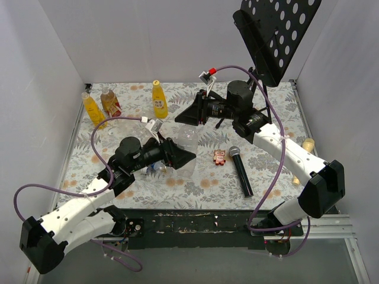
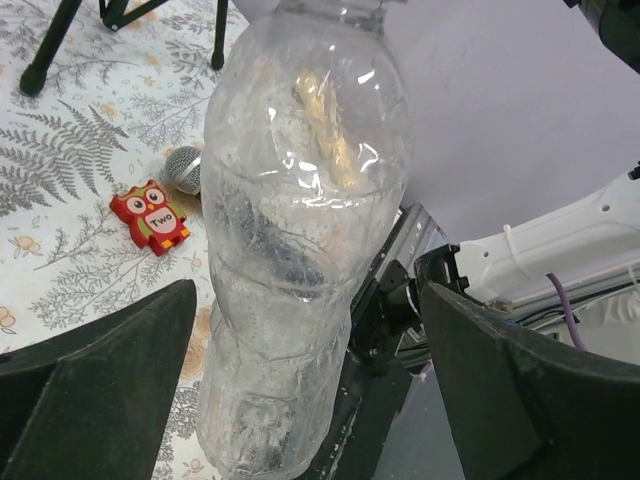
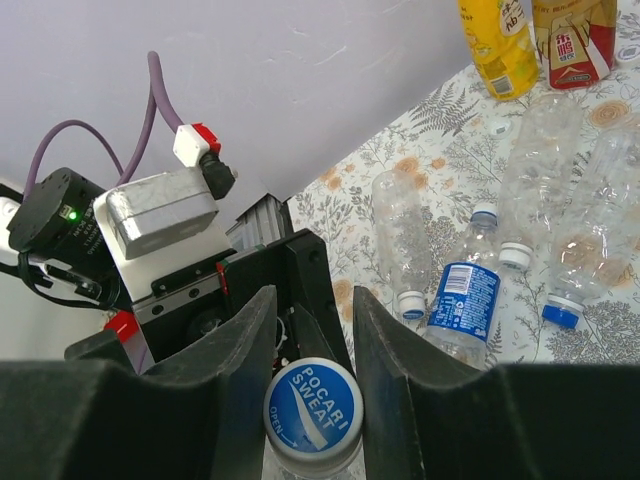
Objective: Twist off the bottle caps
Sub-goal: Unscrew the bottle cap from the plastic bottle.
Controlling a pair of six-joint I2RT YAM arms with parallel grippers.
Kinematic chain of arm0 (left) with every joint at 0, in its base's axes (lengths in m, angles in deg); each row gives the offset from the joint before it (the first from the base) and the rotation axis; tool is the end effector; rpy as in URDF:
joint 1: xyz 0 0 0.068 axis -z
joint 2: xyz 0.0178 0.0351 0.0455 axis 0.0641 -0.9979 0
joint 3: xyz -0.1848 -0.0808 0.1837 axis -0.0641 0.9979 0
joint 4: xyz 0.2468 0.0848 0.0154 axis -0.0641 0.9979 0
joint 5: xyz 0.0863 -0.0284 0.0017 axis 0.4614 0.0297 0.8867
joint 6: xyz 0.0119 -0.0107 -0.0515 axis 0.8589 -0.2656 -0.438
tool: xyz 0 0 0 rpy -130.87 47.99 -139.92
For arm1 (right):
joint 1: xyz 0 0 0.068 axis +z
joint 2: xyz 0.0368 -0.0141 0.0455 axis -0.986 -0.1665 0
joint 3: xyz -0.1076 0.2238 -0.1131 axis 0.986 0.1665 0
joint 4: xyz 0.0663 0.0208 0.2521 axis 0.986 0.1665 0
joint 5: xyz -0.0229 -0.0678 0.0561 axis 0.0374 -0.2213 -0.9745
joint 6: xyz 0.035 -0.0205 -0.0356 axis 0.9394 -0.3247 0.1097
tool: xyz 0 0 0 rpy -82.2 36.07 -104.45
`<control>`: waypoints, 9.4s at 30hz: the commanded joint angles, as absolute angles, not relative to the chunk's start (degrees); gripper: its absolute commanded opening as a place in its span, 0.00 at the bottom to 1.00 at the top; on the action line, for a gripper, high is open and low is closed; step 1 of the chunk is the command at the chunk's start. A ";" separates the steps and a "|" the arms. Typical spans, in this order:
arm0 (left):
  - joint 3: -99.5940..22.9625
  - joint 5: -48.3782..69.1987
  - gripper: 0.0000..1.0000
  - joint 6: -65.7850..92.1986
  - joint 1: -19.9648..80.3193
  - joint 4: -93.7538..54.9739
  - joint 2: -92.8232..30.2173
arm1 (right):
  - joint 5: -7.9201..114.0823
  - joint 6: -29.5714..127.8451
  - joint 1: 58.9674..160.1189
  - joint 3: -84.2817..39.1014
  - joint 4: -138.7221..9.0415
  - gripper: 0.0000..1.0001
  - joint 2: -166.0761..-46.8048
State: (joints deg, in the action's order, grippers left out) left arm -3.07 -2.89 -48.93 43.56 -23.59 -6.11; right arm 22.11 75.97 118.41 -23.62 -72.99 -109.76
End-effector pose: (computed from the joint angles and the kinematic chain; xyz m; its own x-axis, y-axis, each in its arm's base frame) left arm 0.1524 -0.1444 0.3053 -0.8672 -0.4387 -0.2354 0.1561 0.2094 -0.9653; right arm 0.2597 0.2312 0.4024 -0.5412 0.1268 -0.8313 -0.8084 0.1939 0.5558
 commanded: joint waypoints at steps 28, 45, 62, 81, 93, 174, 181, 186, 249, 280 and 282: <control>-2.29 -55.47 0.00 -56.28 29.17 -53.76 -18.73 | -10.42 97.05 118.47 -12.80 -132.40 0.01 -109.37; -15.63 -44.18 0.00 -22.06 29.17 -10.61 -17.87 | -2.85 67.38 119.26 -32.74 -80.75 0.86 -110.44; -8.07 -27.65 0.00 -37.00 29.43 -23.35 -8.45 | 23.11 72.82 122.07 -24.91 -71.94 0.72 -107.89; -7.72 -26.68 0.00 -40.43 29.52 -25.81 -9.60 | 22.40 73.79 122.60 -26.23 -75.01 0.52 -110.00; -6.75 -27.03 0.00 -42.62 29.52 -27.83 -10.21 | 23.19 73.17 122.52 -27.55 -75.46 0.47 -110.70; -10.00 -24.40 0.00 -38.23 28.37 -27.04 -8.19 | 31.45 62.09 126.29 -35.90 -61.13 0.57 -110.35; -9.83 -23.52 0.00 -38.84 28.38 -27.30 -8.89 | 32.51 62.80 126.30 -37.83 -61.48 0.46 -111.40; -9.57 -23.08 0.00 -39.55 28.38 -27.83 -9.07 | 31.81 63.85 126.30 -40.20 -62.18 0.57 -112.63; -16.77 -37.77 0.00 -14.15 24.24 -6.84 -9.08 | 9.11 46.48 123.92 -49.43 -55.01 0.89 -110.88; -26.44 -17.36 0.00 -2.46 31.98 20.59 -13.90 | 11.68 36.35 123.57 -46.36 -32.22 0.56 -115.80; -26.88 -17.10 0.00 -2.20 32.07 20.77 -14.17 | 10.72 36.26 123.57 -46.36 -31.51 0.49 -116.15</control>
